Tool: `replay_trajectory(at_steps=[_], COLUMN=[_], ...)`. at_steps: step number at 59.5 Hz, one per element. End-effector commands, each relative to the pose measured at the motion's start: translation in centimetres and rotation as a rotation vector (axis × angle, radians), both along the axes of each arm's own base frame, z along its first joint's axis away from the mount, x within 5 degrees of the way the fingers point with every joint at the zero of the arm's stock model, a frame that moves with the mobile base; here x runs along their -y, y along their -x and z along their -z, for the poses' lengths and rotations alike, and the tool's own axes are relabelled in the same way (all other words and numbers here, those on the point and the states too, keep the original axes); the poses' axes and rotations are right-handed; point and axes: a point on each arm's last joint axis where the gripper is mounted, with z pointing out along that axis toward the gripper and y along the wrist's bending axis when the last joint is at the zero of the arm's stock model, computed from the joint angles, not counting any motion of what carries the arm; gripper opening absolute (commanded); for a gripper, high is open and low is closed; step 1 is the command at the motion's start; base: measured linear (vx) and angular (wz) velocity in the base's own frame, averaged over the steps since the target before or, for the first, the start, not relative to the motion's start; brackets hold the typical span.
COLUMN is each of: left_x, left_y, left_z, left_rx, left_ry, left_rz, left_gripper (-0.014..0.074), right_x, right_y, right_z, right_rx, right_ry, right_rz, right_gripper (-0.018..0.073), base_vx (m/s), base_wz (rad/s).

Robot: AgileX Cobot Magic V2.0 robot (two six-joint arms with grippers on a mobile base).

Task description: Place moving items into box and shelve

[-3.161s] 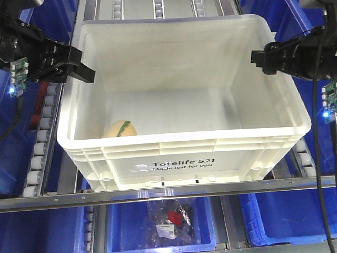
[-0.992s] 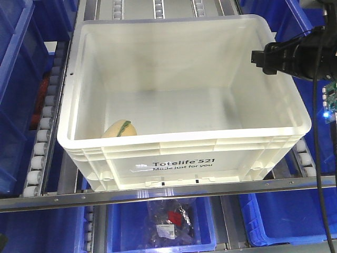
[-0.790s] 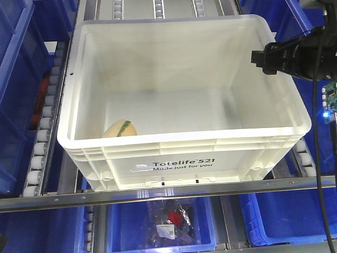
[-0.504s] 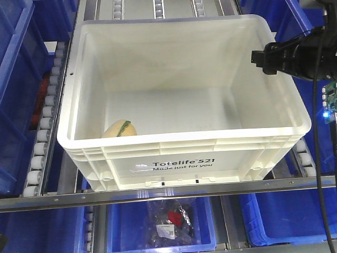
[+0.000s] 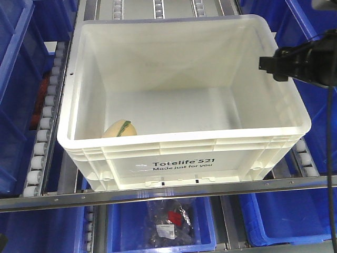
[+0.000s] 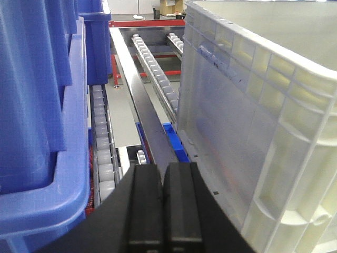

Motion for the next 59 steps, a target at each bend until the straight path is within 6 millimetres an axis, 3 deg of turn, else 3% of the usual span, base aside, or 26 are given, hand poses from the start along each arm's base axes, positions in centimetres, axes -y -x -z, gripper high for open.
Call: replay_trajectory(at_steps=[1,19,31,40,53,59], left_x=[-0.1,-0.1,-0.1,-0.1,-0.1,-0.1], left_y=[0.0,0.0,0.0,0.0,0.0,0.0], left_z=[-0.2,-0.2,-0.2,-0.2,-0.2,-0.2], left_rx=[0.069,0.069,0.069,0.069,0.069,0.069], left_ry=[0.034,0.034,0.034,0.034,0.034,0.034], left_rz=[-0.014,-0.014,-0.014,-0.014,-0.014,-0.014], left_gripper=[-0.0008,-0.0008,-0.0008,-0.0008,-0.0008,-0.0008], right_x=[0.5,3.4,4.7,5.0,5.9,6.1], right_y=[1.8,9.2,12.9,14.5,15.1,15.2], right_z=[-2.8,-5.1,-6.0,-6.6,-7.0,-7.1], right_rx=[0.097,0.09,0.141,0.194,0.262,0.268], right_ry=[-0.028,-0.018,0.004,-0.017,0.064,0.069], right_rz=[0.006,0.137,0.165,0.166,0.202,0.216], right_gripper=[0.0594,0.0553,0.0535,0.053,0.0524,0.0453], base_vx=[0.0,0.0,0.0,0.0,0.0,0.0], base_wz=[0.0,0.0,0.0,0.0,0.0,0.0])
